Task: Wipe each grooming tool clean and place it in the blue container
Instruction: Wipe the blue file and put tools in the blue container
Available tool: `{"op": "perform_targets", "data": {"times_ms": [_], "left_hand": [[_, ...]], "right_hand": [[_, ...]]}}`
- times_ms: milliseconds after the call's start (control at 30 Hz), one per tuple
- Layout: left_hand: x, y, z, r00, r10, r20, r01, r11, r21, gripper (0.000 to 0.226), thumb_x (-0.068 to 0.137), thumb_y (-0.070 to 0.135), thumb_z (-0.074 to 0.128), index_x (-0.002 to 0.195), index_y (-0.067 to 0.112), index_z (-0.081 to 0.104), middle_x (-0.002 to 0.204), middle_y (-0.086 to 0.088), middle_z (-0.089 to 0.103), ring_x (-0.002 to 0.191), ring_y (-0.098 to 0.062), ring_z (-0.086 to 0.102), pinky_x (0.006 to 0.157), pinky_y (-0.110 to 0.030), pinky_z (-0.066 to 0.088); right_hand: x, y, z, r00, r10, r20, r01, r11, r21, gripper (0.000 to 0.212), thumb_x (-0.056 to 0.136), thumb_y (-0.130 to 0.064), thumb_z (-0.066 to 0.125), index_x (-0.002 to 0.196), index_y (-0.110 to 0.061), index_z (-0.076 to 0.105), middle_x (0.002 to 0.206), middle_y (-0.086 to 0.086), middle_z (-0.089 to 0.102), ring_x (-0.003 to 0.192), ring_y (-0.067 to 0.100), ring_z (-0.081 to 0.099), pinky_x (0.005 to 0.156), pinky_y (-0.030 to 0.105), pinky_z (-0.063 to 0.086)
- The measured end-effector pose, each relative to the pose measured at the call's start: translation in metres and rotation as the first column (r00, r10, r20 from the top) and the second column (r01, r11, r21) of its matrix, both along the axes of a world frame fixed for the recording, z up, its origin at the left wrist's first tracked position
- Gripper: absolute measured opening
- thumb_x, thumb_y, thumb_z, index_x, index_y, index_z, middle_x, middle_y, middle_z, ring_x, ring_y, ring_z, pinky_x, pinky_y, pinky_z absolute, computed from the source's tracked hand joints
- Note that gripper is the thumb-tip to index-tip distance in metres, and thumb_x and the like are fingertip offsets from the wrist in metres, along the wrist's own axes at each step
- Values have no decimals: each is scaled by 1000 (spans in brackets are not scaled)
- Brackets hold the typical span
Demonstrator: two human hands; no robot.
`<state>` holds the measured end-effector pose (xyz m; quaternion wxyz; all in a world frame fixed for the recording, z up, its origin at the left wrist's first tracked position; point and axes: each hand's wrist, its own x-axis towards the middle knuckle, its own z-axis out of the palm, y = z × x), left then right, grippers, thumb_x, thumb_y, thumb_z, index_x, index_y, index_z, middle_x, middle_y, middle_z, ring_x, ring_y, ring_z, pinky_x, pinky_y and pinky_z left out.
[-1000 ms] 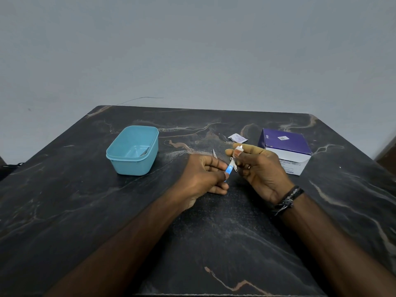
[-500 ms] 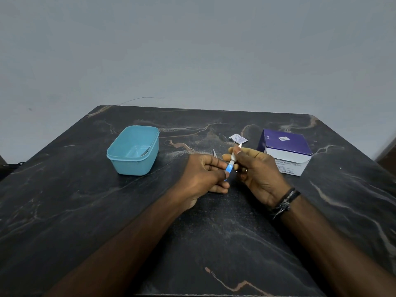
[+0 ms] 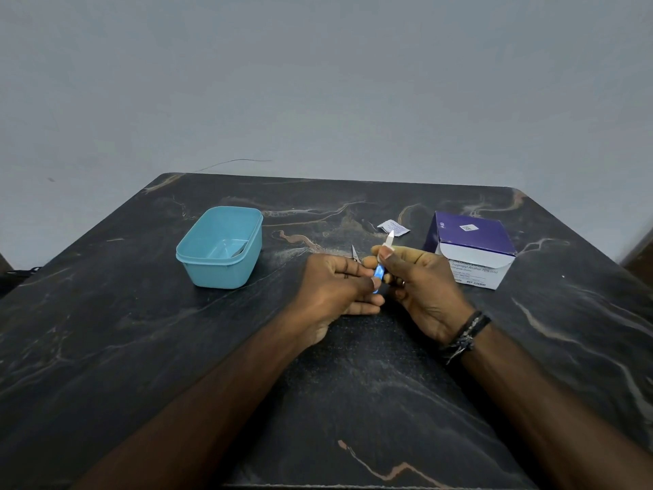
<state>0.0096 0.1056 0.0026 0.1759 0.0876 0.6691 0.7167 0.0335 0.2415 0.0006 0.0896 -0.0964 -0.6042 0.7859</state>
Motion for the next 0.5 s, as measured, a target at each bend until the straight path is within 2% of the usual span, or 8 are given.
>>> {"op": "perform_targets", "data": {"times_ms": [133,267,500], "left_hand": [[1,0,2,1000,-24,7,24,1000,2,12,81,-6,71,92,-7,65,74,-16,70,59,-22,70,60,-34,62],[4,1,2,998,-62,0,62,998,-24,15,81,-8,70,95,-9,63,76,-18,68,58,-22,70,60,-34,62],[4,0,3,996,-84,-1,84,995,-45,13,81,-8,69,93,-8,63,75,-18,67,56,-20,69,57,-32,61]], "right_hand": [[-2,1,1,999,-50,-13,51,998,46,14,92,-18,62,92,-7,71,83,7,75,58,9,62,47,18,43],[-4,8,6,993,-108,-56,109,994,11,14,94,-16,59,95,-5,69,82,4,75,53,5,44,44,14,34],[-5,11,6,992,-118,-52,120,993,24,15,95,-16,58,95,-6,70,83,4,75,56,7,41,47,17,31]]}}
